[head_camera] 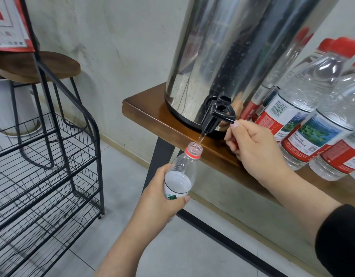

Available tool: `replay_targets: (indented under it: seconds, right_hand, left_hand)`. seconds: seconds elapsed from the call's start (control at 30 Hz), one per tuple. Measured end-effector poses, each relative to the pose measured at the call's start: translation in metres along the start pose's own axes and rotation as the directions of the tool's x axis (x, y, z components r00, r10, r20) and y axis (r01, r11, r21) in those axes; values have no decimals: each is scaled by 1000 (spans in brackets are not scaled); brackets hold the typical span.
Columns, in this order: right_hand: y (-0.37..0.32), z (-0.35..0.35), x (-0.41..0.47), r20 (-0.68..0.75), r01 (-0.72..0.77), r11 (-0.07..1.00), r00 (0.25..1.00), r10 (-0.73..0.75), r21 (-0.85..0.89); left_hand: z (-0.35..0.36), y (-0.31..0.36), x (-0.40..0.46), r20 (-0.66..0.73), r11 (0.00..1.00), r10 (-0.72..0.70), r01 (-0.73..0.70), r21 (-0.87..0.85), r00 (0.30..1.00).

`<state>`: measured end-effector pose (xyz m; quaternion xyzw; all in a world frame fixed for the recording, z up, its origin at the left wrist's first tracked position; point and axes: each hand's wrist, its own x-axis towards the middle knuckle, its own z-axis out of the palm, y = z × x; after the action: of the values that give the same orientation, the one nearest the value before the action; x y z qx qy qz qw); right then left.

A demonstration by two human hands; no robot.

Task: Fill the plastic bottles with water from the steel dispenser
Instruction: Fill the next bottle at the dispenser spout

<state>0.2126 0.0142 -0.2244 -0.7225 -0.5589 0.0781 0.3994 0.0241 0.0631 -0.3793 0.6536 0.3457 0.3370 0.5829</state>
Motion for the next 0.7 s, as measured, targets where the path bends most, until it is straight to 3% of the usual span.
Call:
replay_targets:
  seconds: [0.7]
  right_hand:
    - [1,0,0,-2,-9,1000,1000,9,5]
  left_hand:
    - [-1,-1,0,6,1000,-1,1,-14,1000]
